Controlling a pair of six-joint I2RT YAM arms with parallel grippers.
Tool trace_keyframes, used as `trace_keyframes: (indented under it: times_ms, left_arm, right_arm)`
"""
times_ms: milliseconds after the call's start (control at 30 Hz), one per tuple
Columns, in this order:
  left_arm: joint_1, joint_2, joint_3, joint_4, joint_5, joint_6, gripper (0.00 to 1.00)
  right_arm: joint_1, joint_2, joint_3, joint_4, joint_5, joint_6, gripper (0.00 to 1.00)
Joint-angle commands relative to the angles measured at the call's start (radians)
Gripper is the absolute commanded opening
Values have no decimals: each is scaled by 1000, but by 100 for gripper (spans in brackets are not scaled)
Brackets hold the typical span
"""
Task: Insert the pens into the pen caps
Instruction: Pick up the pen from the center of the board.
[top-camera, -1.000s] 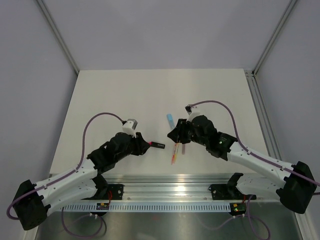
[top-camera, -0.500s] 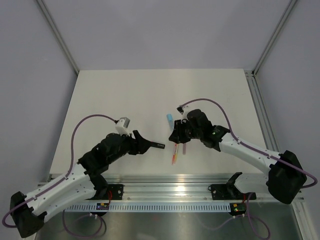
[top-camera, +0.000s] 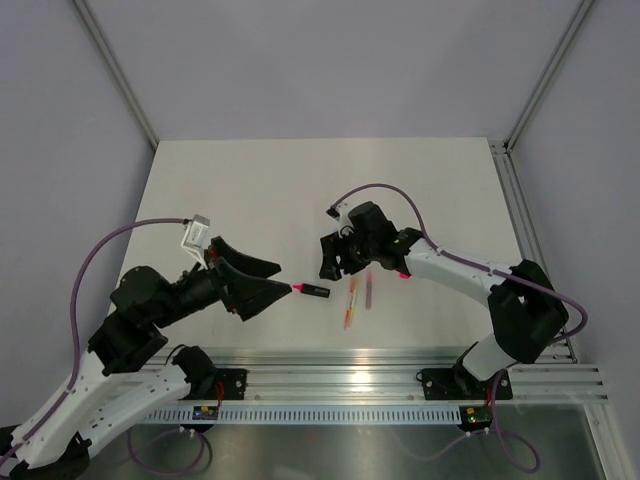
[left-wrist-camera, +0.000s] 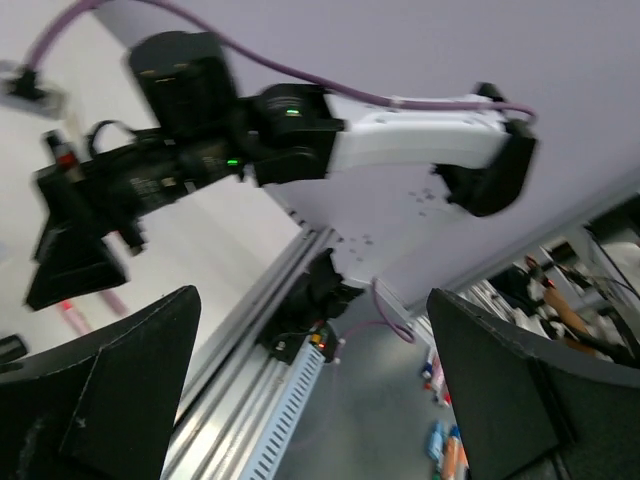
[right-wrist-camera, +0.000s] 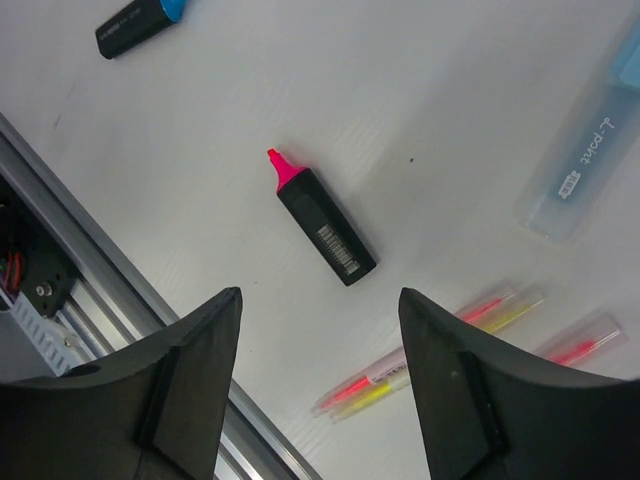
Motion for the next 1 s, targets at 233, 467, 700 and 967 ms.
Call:
trace_keyframes:
  times_ms: [233,467,700,967]
  left_arm:
    - [4,49,31,154,370,-120,99]
    - [4,54,29,137,340,-117,99]
    - [4,42,51,13,221,-65,99]
    - [4,51,115,-121,34,-10,99]
  right_arm:
    - [84,155,177,-177,18,-236,83]
    - [121,221,237,-206,22,-244,86]
    - [141,308,289,-215,18,-279,90]
    - [161,379,343,-278,29,-307,91]
